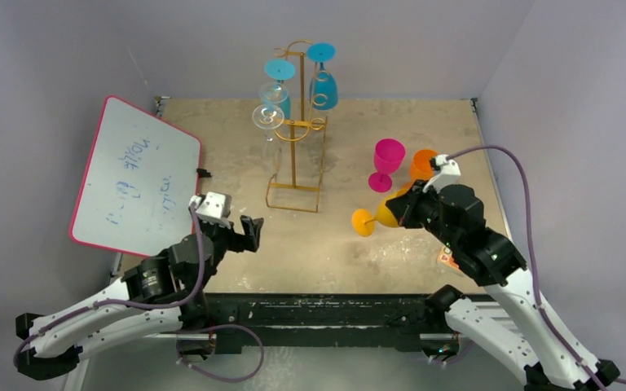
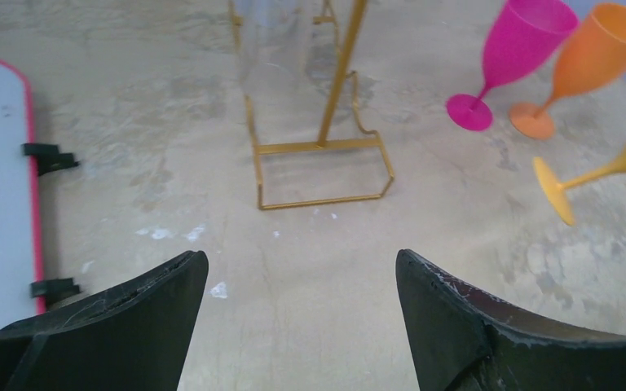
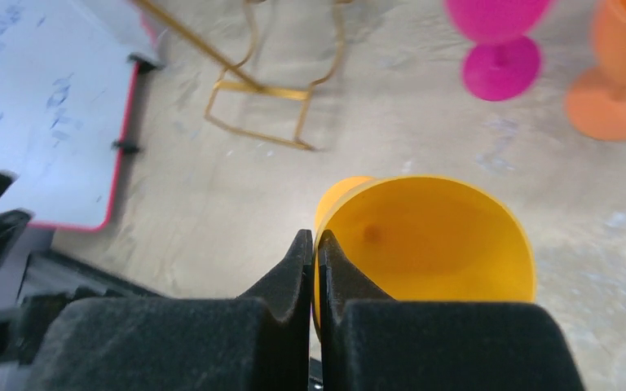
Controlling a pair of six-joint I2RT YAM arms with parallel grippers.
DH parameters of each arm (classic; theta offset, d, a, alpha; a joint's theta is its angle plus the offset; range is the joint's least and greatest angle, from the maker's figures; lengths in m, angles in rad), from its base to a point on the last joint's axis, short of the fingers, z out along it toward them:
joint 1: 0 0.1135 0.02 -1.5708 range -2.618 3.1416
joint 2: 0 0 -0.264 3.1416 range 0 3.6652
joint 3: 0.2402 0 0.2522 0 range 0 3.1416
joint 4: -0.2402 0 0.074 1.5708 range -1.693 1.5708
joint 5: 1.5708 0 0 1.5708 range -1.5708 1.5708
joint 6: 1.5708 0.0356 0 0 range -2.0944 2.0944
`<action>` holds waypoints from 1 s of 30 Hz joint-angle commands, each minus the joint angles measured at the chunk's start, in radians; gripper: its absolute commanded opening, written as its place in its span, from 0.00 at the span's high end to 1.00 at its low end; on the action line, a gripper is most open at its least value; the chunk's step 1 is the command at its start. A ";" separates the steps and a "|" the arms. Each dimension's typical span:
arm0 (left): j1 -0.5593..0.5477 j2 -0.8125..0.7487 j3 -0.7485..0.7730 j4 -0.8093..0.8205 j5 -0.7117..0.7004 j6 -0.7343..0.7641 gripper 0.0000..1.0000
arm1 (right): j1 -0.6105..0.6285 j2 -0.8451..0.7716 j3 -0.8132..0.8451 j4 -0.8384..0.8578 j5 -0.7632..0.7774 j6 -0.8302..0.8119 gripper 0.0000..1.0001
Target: Take the wine glass off the wine glass rack
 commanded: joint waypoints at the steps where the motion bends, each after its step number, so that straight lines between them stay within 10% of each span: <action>1: 0.002 0.017 0.086 -0.119 -0.281 -0.161 0.14 | 0.002 -0.036 -0.010 -0.073 0.319 0.109 1.00; 11: 0.002 -0.007 0.148 -0.260 -0.408 -0.333 0.14 | 0.002 -0.141 0.014 -0.203 0.761 0.241 1.00; 30: 0.002 -0.089 0.132 -0.280 -0.386 -0.378 0.14 | -0.001 0.082 0.023 -0.240 0.731 0.274 1.00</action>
